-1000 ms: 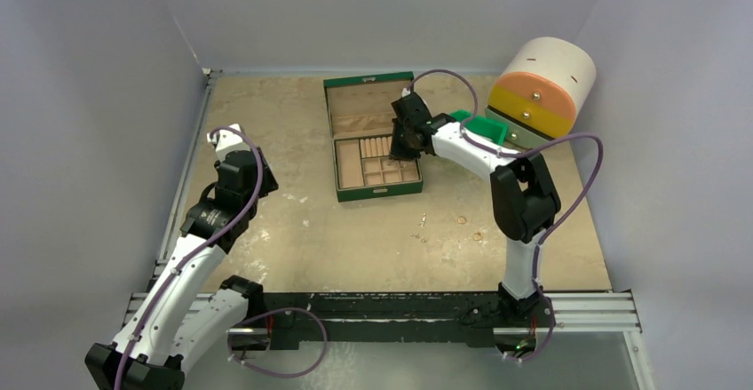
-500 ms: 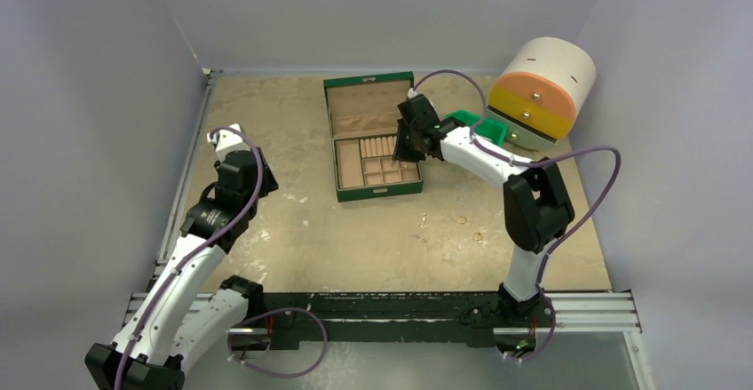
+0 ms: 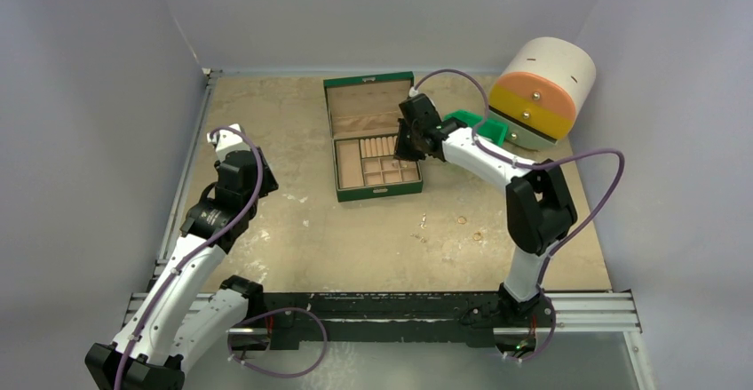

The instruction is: Organize the mixed jewelry

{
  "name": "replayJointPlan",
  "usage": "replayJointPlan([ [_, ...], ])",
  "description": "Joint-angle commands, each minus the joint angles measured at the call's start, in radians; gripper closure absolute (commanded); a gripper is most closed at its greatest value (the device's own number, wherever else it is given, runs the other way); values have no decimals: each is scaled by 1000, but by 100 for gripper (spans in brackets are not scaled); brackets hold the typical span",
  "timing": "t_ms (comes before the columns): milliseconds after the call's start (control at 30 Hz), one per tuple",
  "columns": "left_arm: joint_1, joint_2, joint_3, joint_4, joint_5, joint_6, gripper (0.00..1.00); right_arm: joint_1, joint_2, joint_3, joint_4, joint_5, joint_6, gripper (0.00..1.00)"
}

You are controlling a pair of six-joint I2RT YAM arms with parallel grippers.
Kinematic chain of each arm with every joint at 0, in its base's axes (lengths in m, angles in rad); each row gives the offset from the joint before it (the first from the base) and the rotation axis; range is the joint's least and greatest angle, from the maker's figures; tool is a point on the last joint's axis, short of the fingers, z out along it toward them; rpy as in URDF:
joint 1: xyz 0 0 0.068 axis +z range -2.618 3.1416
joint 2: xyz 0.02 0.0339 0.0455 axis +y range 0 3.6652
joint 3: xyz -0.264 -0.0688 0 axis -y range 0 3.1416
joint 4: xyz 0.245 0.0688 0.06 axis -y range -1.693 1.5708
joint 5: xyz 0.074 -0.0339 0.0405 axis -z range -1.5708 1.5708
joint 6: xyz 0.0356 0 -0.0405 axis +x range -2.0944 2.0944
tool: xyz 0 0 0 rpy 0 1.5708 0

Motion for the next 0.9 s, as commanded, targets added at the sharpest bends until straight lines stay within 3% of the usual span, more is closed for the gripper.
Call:
replayJointPlan([
  [0,-3,-5,22,36,-7,12,53,4,30,51,16,1,16,100],
  [200,-3,-6,22,37,-6,12,53,4,69,76,9,5,33,99],
  [300,-3,-6,22,37,-6,12,53,4,76,87,4,5,35,88],
  [500,-3,-3,23,39,-5,12,53,4,51,73,-2,8,35,81],
  [867,-3,-3,22,39,-4,12,53,4,-100,-60,-8,28,44,79],
])
